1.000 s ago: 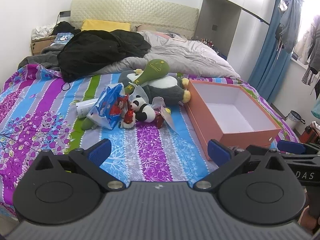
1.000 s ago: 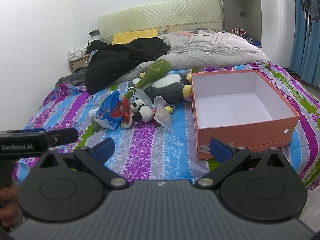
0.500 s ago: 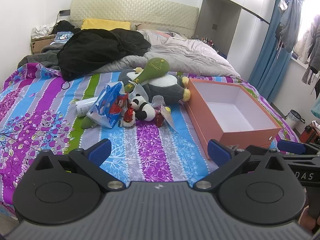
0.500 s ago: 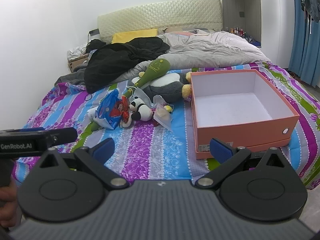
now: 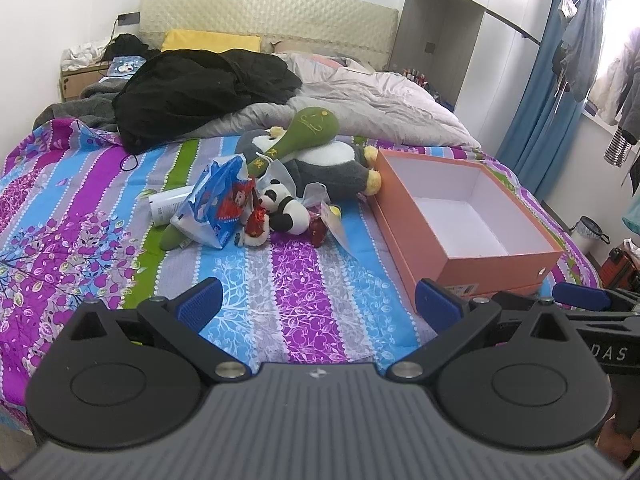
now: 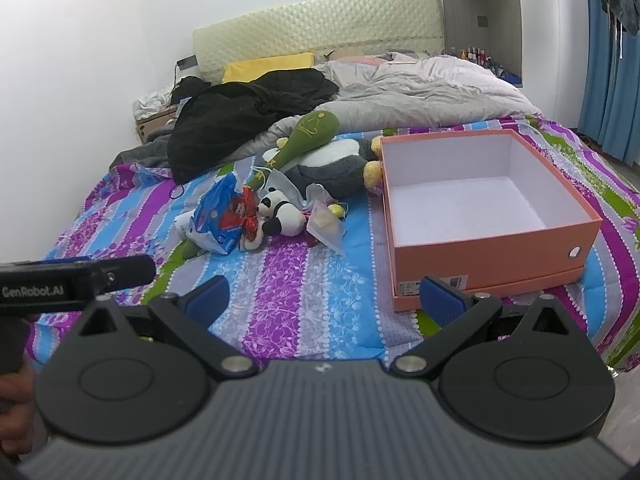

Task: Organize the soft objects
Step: 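Move left tool toward the red foil candy while right tool approaches the clear cookie packet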

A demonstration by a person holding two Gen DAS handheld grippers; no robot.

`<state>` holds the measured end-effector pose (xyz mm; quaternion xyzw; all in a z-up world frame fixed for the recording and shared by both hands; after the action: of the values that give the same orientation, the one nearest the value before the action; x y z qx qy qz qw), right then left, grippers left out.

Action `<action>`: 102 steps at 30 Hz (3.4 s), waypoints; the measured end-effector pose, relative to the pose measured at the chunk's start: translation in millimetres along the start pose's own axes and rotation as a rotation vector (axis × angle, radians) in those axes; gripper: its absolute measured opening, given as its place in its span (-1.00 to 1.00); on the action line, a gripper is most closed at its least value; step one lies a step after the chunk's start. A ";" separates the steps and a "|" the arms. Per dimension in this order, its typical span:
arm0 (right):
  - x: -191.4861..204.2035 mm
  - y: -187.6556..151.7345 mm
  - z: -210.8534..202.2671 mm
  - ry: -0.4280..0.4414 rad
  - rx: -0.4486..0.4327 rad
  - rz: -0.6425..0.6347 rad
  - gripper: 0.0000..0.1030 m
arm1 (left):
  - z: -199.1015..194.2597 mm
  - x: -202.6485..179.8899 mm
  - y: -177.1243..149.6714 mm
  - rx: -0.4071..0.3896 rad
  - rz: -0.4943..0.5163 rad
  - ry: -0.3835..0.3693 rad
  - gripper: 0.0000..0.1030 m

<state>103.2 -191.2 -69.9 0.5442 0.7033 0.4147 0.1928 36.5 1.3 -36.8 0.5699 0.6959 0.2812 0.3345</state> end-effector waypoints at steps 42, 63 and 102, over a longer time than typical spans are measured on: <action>-11.6 -13.0 67.6 -0.012 0.075 0.018 0.87 | 92.6 34.5 2.3 0.132 -0.027 0.050 1.00; 13.0 1.5 150.3 0.068 0.123 -0.040 0.40 | 175.6 76.9 21.3 0.164 -0.071 0.034 0.81; 21.8 14.3 322.1 0.028 0.156 -0.279 -0.72 | 354.6 110.6 54.4 0.168 -0.138 0.001 -0.44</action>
<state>337.3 -49.9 -242.0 0.4488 0.8048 0.3357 0.1956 334.2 123.9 -230.0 0.5466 0.7546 0.1985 0.3040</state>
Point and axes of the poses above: each gripper's, at about its wrist camera, not at the fingertips, and z roughly the way its jaws point, x to its left, y to its top, the point moved 4 cm from there along z, roughly the way its jaws point, and after that the axes turned 1 degree about y, right-handed, at the moved point
